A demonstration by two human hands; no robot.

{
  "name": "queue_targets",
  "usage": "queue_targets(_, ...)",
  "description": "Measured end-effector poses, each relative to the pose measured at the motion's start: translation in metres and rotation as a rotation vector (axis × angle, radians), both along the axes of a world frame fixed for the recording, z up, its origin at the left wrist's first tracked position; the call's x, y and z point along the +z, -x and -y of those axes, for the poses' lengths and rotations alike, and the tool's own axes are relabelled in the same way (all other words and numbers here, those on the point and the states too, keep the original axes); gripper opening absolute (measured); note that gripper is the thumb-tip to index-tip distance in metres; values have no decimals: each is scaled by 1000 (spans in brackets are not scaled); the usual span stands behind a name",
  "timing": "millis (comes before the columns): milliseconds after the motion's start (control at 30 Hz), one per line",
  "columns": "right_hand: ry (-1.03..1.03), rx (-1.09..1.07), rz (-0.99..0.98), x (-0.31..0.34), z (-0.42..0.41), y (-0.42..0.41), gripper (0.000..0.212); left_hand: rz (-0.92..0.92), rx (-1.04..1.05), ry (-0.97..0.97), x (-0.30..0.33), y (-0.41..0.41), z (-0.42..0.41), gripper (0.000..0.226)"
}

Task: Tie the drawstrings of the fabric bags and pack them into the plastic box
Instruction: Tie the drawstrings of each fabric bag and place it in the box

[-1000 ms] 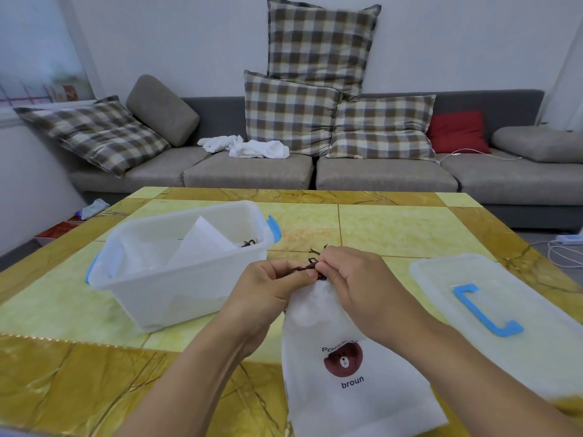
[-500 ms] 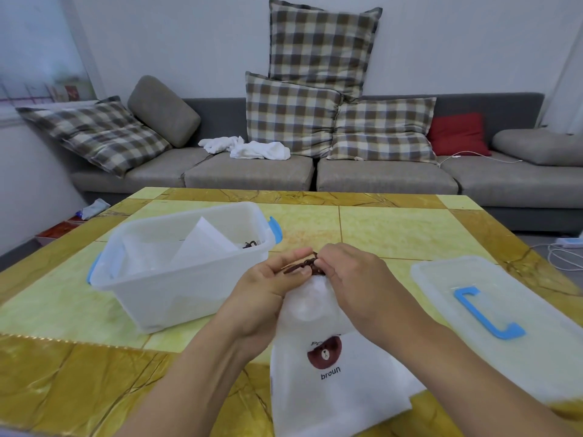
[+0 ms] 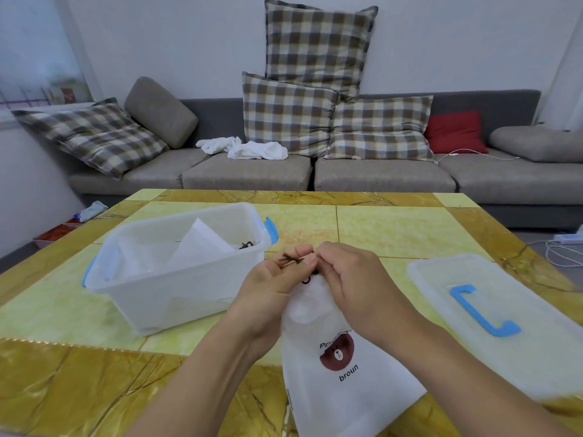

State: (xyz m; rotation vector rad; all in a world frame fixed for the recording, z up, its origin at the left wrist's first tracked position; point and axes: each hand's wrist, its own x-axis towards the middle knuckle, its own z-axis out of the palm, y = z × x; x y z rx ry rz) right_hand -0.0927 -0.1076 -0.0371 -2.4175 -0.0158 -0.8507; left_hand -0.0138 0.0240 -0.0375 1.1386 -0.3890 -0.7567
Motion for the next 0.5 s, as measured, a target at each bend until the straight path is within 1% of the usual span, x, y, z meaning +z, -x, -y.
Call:
queue_targets(167,5,-12,2,3,3,1,33,16,44,44,0,0,0,50)
queue_targets(233,27,-20,-10,3,5,2,33,106,85,20,1,0,-2,40)
queue_targets(300,38,-27,-34,1,8,3,31,252,143,-54,1,-3,-3,24)
queue_targets(333,42,-31,-48,0,8,3,31,299,157,-90,0,-4,-4,20)
queue_targets(400,84,-47,-80,-2,7,2,31,303,154,-131,-1,-6,-6,20)
queue_targets(500,174,-58,-143,-6,6,1,23,275,138,-192,-1,-6,-9,17)
